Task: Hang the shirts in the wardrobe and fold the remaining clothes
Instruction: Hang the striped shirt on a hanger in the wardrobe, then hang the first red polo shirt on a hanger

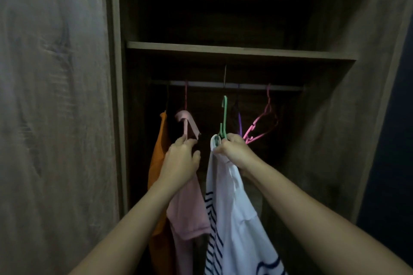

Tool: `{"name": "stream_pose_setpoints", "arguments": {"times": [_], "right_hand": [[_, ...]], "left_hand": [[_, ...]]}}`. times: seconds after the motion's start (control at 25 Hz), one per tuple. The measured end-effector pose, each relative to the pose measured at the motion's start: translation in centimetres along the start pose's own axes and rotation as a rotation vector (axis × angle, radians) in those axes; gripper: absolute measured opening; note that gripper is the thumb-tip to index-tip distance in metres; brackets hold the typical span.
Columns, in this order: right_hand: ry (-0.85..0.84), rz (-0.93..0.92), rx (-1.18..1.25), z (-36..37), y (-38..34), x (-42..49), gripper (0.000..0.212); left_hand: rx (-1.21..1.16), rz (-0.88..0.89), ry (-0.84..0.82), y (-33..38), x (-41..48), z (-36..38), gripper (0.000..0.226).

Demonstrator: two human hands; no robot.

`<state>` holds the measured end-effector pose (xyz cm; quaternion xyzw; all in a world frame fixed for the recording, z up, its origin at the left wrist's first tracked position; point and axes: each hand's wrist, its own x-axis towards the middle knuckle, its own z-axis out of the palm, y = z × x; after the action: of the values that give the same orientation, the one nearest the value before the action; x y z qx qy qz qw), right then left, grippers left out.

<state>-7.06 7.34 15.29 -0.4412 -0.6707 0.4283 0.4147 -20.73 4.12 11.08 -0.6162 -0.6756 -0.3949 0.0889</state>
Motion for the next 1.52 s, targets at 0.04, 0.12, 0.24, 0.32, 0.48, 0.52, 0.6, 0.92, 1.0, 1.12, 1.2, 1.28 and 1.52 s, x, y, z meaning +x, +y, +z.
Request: {"name": "stream_pose_setpoints", "arguments": {"times": [0.04, 0.12, 0.24, 0.32, 0.48, 0.52, 0.6, 0.92, 1.0, 1.12, 1.2, 1.28, 1.52], "right_hand": [[-0.005, -0.032, -0.054, -0.3, -0.4, 1.3, 0.014], [-0.011, -0.082, -0.127, -0.9, -1.4, 3.6, 0.019], [-0.023, -0.125, -0.158, -1.6, -2.1, 7.2, 0.032], [-0.049, -0.154, -0.155, -1.7, -2.4, 9.6, 0.029], [-0.048, -0.148, -0.114, -0.3, -2.7, 15.8, 0.024], [-0.045, -0.152, -0.114, 0.1, -2.7, 17.3, 0.023], [-0.03, -0.141, -0.069, 0.9, -2.7, 20.1, 0.018], [-0.067, -0.086, -0.252, 1.7, 0.6, 23.4, 0.02], [-0.053, -0.143, -0.518, 0.8, -0.9, 21.6, 0.018], [0.131, -0.473, -0.504, 0.0, -3.8, 18.4, 0.044], [0.167, -0.72, -0.327, 1.1, -4.8, 15.2, 0.046], [0.1, -0.856, -0.196, 3.2, -4.4, 12.2, 0.039], [-0.462, -0.847, -0.034, 17.5, 1.4, 2.4, 0.027]], "left_hand": [[0.033, 0.015, -0.024, -0.1, 1.5, 1.2, 0.041], [0.032, 0.007, -0.044, -0.5, 3.8, 3.0, 0.042], [0.008, -0.11, 0.078, -1.9, 5.3, 5.2, 0.044], [-0.011, -0.149, 0.136, -2.4, 5.6, 5.8, 0.049], [0.027, -0.083, 0.105, -2.4, 6.4, 6.1, 0.047], [0.024, -0.073, 0.103, -2.4, 6.5, 6.0, 0.048], [0.037, -0.055, 0.098, -2.5, 6.7, 5.9, 0.05], [0.049, -0.019, 0.1, -3.3, 6.8, 5.9, 0.05], [0.026, 0.008, 0.111, -3.2, 6.7, 5.8, 0.053], [-0.022, 0.033, 0.218, -2.7, 5.9, 4.6, 0.054], [-0.036, 0.056, 0.334, -3.3, 4.4, 2.7, 0.048], [-0.05, 0.085, 0.428, -4.8, 1.9, 0.8, 0.044], [0.03, -0.247, 0.427, -14.7, -13.3, -2.6, 0.044]]}}
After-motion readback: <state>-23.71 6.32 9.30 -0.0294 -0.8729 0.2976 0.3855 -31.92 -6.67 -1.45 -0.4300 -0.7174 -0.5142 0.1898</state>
